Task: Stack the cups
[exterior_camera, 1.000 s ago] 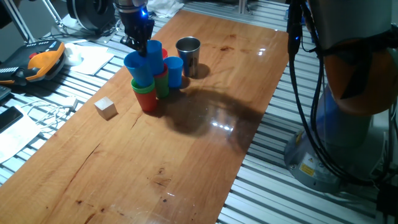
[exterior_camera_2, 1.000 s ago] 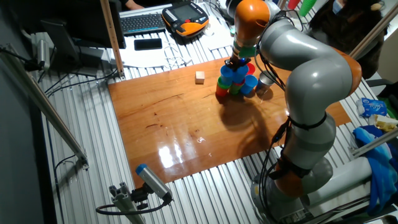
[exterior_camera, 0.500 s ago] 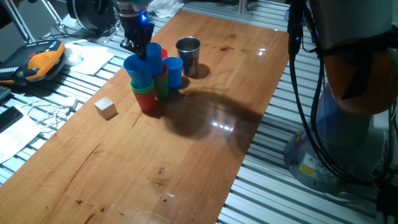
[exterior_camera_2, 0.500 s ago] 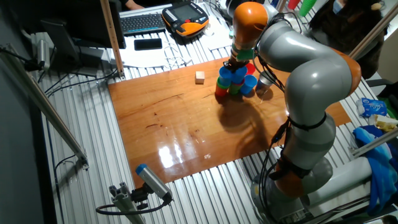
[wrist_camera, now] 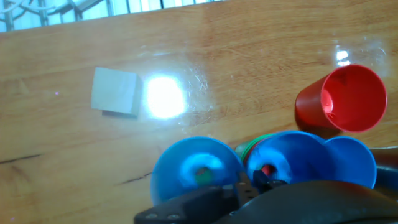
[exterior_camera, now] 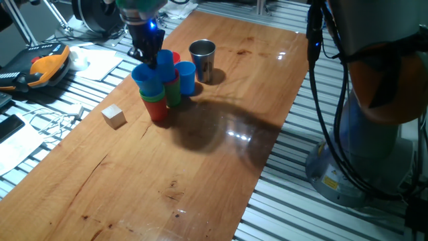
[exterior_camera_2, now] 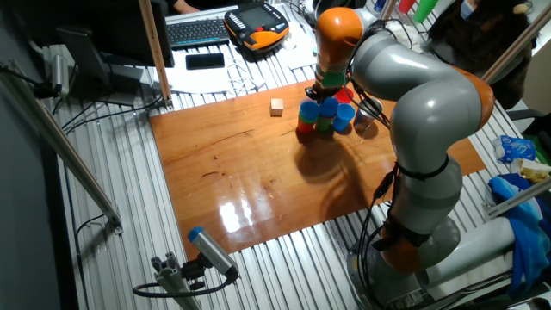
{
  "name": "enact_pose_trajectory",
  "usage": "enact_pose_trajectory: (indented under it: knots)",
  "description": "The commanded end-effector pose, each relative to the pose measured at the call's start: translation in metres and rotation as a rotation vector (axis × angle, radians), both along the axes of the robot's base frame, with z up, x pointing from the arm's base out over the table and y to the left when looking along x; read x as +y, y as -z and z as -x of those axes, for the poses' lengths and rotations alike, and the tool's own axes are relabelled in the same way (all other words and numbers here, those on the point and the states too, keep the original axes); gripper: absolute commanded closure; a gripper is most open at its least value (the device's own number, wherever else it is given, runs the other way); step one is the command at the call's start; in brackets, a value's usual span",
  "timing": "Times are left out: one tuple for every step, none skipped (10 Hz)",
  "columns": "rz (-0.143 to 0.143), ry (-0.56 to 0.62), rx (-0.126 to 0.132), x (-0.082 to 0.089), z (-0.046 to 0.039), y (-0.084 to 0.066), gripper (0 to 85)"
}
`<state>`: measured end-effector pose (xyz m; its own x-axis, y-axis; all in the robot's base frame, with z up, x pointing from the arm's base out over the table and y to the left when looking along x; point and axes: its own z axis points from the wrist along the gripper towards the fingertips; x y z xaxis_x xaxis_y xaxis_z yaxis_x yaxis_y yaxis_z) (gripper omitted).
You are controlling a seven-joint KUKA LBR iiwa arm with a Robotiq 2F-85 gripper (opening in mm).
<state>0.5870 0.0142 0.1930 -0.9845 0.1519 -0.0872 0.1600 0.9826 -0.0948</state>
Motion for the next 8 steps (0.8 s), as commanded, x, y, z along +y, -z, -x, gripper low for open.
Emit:
enact_pose_trajectory:
  knots:
    - [0.006,0.008,-0.007,0.001,0.0011,0.001,51.0]
    - [0.014,0.011,-0.007,0.001,0.0008,0.0,51.0]
    - [0.016,0.007,-0.005,-0.001,-0.0012,-0.001,51.0]
    - [0.016,-0.002,-0.001,-0.006,-0.0051,-0.005,51.0]
    - [0.021,-0.016,0.007,-0.017,-0.0116,-0.012,51.0]
    - [0.023,-0.035,0.017,-0.027,-0.0174,-0.017,51.0]
    - [0.015,-0.044,0.021,-0.036,-0.023,-0.021,68.0]
    - [0.001,-0.015,0.019,-0.041,-0.0269,-0.022,85.0]
